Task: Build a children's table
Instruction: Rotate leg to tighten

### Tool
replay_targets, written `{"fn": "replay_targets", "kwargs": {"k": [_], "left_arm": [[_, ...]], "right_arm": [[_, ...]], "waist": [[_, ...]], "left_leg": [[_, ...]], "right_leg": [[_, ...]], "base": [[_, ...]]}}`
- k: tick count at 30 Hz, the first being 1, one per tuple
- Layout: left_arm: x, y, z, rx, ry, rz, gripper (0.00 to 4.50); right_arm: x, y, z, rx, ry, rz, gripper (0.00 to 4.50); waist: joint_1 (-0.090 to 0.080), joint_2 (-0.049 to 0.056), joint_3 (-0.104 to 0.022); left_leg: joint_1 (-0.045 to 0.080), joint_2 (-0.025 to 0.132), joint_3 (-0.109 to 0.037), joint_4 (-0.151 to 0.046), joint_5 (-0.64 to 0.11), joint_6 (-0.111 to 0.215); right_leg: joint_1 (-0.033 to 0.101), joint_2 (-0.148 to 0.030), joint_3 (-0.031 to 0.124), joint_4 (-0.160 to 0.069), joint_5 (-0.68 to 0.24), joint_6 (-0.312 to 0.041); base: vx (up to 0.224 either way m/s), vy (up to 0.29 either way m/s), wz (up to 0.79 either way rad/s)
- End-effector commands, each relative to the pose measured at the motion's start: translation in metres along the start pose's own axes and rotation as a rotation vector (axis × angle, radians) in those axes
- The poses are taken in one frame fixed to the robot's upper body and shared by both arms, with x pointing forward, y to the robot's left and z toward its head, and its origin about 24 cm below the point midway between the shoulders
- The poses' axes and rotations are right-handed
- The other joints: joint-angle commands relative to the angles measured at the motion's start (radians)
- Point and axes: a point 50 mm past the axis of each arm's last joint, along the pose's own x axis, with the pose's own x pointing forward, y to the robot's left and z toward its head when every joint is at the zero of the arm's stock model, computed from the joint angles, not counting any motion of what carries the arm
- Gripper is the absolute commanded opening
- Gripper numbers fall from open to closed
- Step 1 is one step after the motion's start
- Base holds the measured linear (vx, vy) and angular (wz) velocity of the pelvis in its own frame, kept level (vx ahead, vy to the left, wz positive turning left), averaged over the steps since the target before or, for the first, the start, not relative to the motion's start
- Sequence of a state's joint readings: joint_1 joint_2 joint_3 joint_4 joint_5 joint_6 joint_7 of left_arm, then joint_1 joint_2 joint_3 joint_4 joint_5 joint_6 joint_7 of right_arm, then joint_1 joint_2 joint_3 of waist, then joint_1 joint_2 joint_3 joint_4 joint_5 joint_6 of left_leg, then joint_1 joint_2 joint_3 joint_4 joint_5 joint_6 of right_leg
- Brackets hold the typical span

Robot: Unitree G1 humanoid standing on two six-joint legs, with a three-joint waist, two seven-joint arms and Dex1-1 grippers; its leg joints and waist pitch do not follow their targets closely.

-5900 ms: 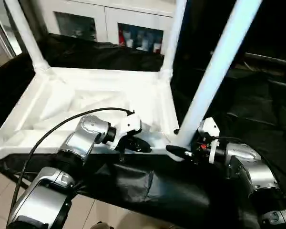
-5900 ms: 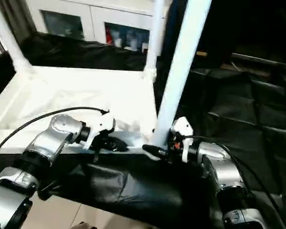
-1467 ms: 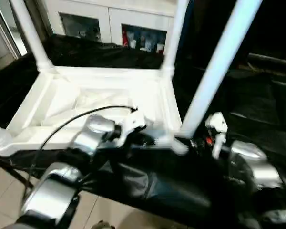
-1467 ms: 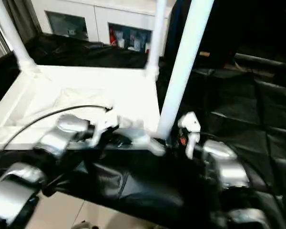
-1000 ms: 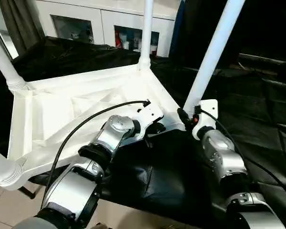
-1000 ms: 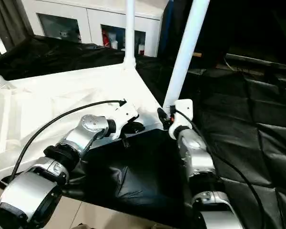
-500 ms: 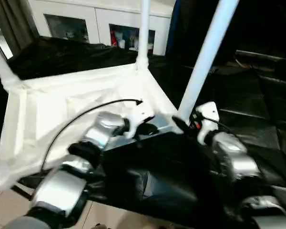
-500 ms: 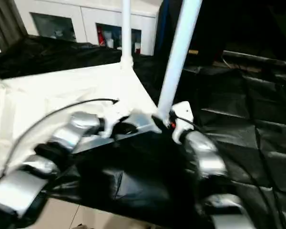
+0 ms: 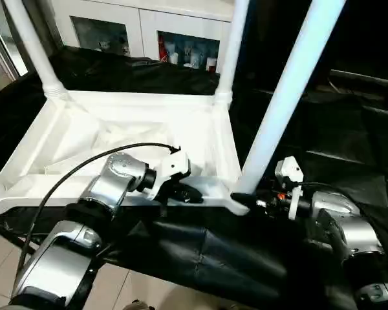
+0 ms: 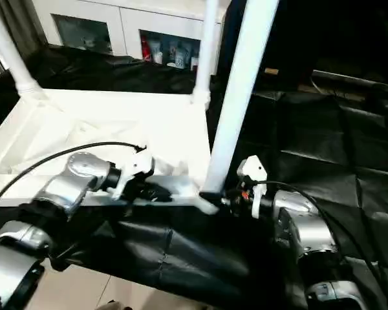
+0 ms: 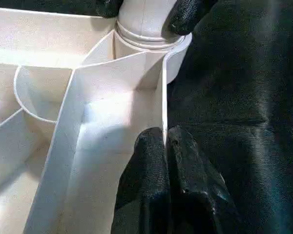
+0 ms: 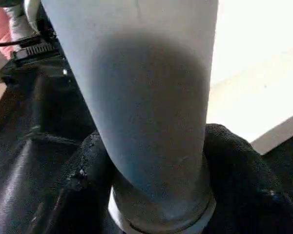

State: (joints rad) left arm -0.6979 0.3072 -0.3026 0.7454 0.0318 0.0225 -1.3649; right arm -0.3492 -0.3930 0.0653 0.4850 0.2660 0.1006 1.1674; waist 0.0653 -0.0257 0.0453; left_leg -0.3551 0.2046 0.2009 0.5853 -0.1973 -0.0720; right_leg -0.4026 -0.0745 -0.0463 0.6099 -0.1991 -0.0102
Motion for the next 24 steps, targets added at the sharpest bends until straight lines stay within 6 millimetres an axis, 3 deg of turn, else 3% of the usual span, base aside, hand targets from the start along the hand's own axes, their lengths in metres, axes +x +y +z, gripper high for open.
{"fn": "replay_targets", "kwargs": {"k": [1,7,11,14,16,20,24], "left_arm": [[0.006,-0.005,0.001,0.007,-0.004,-0.057,0.0],[0.01,0.0,0.004,0.006,-0.02,0.023,0.0],[0.016,0.01,0.008,0.003,-0.026,0.159,0.0],[0.029,0.022,0.013,-0.032,-0.027,0.332,0.0],[0.033,0.025,0.015,-0.047,-0.027,0.381,0.0],[0.053,0.029,0.027,-0.078,-0.045,0.487,0.0],[0.069,0.026,0.037,-0.064,-0.077,0.463,0.0]], "right_arm": [[0.001,0.004,-0.002,0.026,0.002,0.038,2.4],[0.007,0.007,-0.006,0.045,0.008,0.022,2.38],[0.011,0.005,-0.012,0.071,0.018,-0.072,2.38],[0.03,-0.005,-0.024,0.149,0.026,-0.356,2.38],[0.036,-0.008,-0.027,0.193,0.022,-0.444,2.38],[0.051,-0.018,-0.029,0.304,-0.012,-0.716,2.38],[0.064,-0.022,-0.019,0.269,-0.018,-0.808,2.38]], "waist": [[0.006,0.0,-0.055],[0.005,-0.003,-0.053],[0.007,-0.007,-0.05],[-0.001,-0.004,-0.045],[-0.008,-0.006,-0.046],[-0.015,0.002,-0.047],[-0.018,0.004,-0.05]], "left_leg": [[0.004,0.035,-0.011,-0.065,-0.161,0.073],[0.004,0.035,-0.012,-0.065,-0.166,0.068],[0.01,0.032,-0.013,-0.068,-0.203,0.052],[0.01,0.029,-0.018,-0.075,-0.239,0.016],[0.014,0.028,-0.02,-0.076,-0.26,0.0],[0.013,0.027,-0.023,-0.078,-0.269,-0.013],[0.01,0.025,-0.021,-0.077,-0.255,-0.006]], "right_leg": [[0.052,-0.065,0.039,-0.065,-0.071,-0.279],[0.051,-0.064,0.039,-0.067,-0.101,-0.267],[0.045,-0.067,0.041,-0.08,-0.186,-0.245],[0.04,-0.068,0.04,-0.09,-0.298,-0.203],[0.037,-0.069,0.041,-0.096,-0.358,-0.179],[0.034,-0.067,0.042,-0.099,-0.351,-0.169],[0.038,-0.064,0.043,-0.094,-0.273,-0.18]], "base": [[0.0,0.0,0.0],[0.0,0.0,0.0],[0.0,0.0,0.0],[0.0,0.0,0.0],[0.0,0.0,0.0],[0.0,0.0,0.0],[0.0,0.0,0.0]]}}
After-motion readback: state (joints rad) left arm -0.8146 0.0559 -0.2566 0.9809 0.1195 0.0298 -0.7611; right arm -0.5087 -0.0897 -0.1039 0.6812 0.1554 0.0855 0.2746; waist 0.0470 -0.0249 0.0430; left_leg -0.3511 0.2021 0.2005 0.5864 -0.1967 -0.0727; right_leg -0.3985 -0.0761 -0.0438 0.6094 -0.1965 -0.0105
